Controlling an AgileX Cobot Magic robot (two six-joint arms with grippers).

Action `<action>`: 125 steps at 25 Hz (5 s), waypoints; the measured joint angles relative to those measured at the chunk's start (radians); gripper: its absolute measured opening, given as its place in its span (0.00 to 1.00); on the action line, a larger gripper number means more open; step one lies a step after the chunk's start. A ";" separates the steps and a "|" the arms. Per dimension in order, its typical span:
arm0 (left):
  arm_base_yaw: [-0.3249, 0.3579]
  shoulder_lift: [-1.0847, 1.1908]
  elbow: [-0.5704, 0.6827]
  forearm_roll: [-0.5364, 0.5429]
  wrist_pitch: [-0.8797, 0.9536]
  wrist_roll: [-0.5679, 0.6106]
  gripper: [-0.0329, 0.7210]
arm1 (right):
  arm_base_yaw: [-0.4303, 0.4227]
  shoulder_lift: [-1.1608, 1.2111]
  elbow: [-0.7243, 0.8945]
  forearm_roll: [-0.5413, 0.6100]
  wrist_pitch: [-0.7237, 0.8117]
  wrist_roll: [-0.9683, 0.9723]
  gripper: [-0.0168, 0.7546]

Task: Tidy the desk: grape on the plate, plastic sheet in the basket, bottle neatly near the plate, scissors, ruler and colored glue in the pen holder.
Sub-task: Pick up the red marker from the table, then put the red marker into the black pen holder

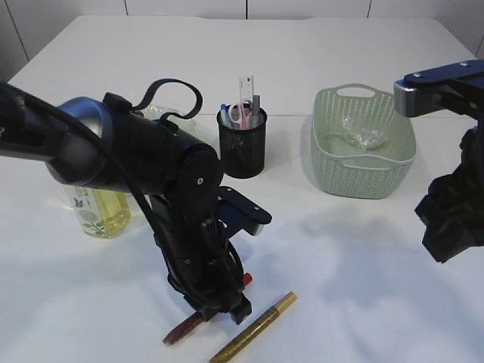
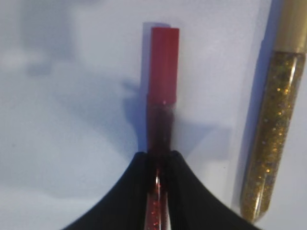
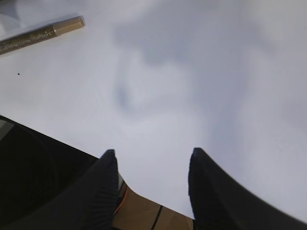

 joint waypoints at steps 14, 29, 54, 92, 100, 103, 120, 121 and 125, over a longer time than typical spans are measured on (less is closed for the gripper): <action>0.000 -0.009 0.000 -0.063 0.014 0.000 0.12 | 0.000 0.000 0.000 0.000 0.000 -0.010 0.52; 0.000 -0.289 0.035 -0.129 -0.082 0.000 0.12 | 0.000 0.000 0.000 0.000 -0.002 -0.010 0.52; 0.099 -0.379 0.333 -0.111 -1.357 0.000 0.12 | 0.000 -0.029 0.000 0.000 -0.002 -0.010 0.52; 0.224 0.120 -0.170 -0.097 -1.338 0.000 0.12 | 0.000 -0.029 0.000 0.000 -0.002 -0.019 0.52; 0.224 0.119 -0.170 -0.097 -1.338 0.000 0.15 | 0.000 -0.029 0.000 0.000 -0.002 -0.019 0.52; 0.224 0.119 -0.170 -0.097 -1.338 0.000 0.19 | 0.000 -0.029 0.000 0.000 -0.002 -0.020 0.52; 0.224 0.073 -0.170 -0.099 -1.209 0.000 0.27 | 0.000 -0.029 0.000 0.000 -0.002 -0.021 0.52; 0.224 0.049 -0.170 -0.099 -1.151 0.000 0.28 | 0.000 -0.029 0.000 0.000 -0.002 -0.021 0.52; 0.217 -0.066 -0.170 -0.099 -0.835 0.000 0.29 | 0.000 -0.029 0.000 0.023 -0.002 -0.024 0.52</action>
